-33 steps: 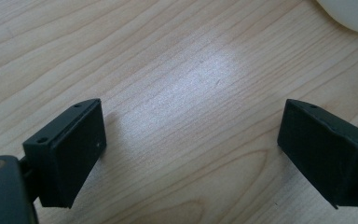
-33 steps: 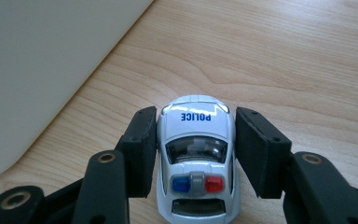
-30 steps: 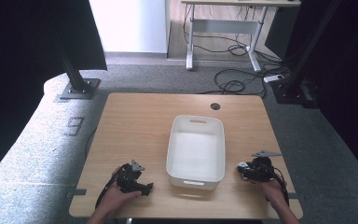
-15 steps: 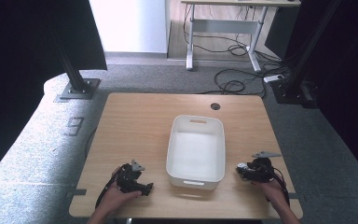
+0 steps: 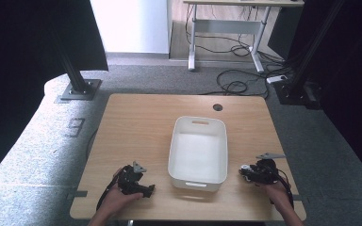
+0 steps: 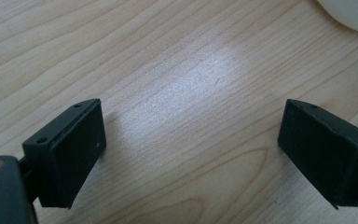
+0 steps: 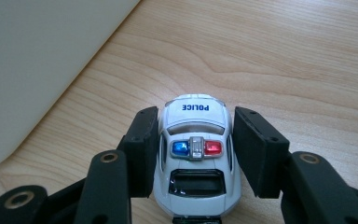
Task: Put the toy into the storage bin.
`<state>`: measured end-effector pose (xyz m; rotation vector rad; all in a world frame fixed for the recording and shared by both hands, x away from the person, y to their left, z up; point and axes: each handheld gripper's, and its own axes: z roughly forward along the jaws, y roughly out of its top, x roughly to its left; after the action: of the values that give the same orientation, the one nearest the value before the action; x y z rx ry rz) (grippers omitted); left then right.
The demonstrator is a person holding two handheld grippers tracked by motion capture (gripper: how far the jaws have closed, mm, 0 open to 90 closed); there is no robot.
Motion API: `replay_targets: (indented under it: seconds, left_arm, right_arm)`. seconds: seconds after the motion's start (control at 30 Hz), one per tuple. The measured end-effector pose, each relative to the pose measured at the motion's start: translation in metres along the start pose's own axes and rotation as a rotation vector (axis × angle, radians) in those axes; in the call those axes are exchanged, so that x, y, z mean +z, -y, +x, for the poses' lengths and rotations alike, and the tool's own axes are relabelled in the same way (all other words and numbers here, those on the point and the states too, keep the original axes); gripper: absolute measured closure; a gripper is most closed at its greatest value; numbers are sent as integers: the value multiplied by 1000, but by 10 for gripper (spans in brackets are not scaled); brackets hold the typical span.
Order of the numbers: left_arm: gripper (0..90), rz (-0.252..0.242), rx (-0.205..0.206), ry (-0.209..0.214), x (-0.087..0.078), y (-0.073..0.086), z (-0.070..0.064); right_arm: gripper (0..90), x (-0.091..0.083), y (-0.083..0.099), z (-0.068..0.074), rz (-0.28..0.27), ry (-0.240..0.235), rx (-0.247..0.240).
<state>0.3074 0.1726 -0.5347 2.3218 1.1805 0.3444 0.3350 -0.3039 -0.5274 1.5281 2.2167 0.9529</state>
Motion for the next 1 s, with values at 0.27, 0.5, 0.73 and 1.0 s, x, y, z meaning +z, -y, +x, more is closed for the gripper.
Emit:
replay_targets:
  seconds: [0.27,0.5,0.73,1.0]
  left_arm:
    - [79,1,1,1,0,0,0]
    - [79,1,1,1,0,0,0]
    - [79,1,1,1,0,0,0]
    - [79,2,1,1,0,0,0]
  right_arm:
    - [484,2,2,0,15,-7,-19]
    - [498,3,5,2,44,10,-35]
    - [503,2,3,5,56,12,-45]
    - [503,-4,0,5,28,0,-38]
